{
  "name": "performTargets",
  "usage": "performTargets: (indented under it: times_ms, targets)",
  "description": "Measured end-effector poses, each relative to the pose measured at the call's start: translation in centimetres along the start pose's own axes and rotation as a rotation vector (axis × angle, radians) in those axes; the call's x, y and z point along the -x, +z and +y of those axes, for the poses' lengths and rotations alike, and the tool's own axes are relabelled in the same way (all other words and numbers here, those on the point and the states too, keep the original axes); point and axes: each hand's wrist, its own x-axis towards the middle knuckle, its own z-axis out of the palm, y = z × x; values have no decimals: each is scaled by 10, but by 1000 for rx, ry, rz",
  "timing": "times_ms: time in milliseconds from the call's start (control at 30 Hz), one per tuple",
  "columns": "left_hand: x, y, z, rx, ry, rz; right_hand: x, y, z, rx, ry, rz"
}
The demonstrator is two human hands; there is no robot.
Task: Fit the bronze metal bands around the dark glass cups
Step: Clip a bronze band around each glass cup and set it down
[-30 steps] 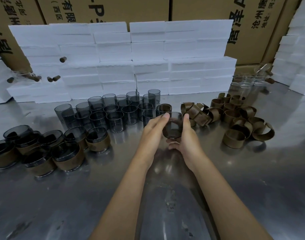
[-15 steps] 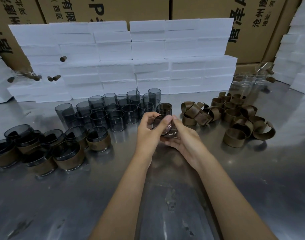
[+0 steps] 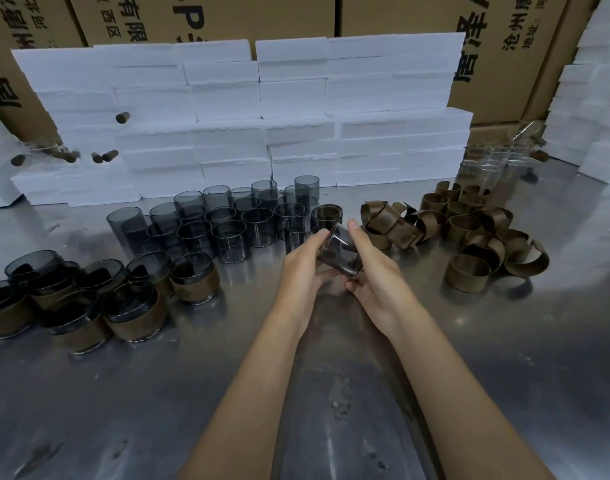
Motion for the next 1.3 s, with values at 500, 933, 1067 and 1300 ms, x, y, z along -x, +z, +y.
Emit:
performTargets:
  times_ms: [500, 933, 1067, 1300]
  targets:
    - [-6, -2, -7, 163, -27, 93, -6, -1, 13, 270, -220, 75]
    - [-10, -4, -8, 245, -52, 3, -18, -9, 16, 531, -506, 355]
    - [-15, -11, -4, 400, -118, -14, -27, -23, 6, 919, -625, 604]
    - [-22, -16, -7, 447, -172, -58, -71, -39, -33, 1349, -451, 439]
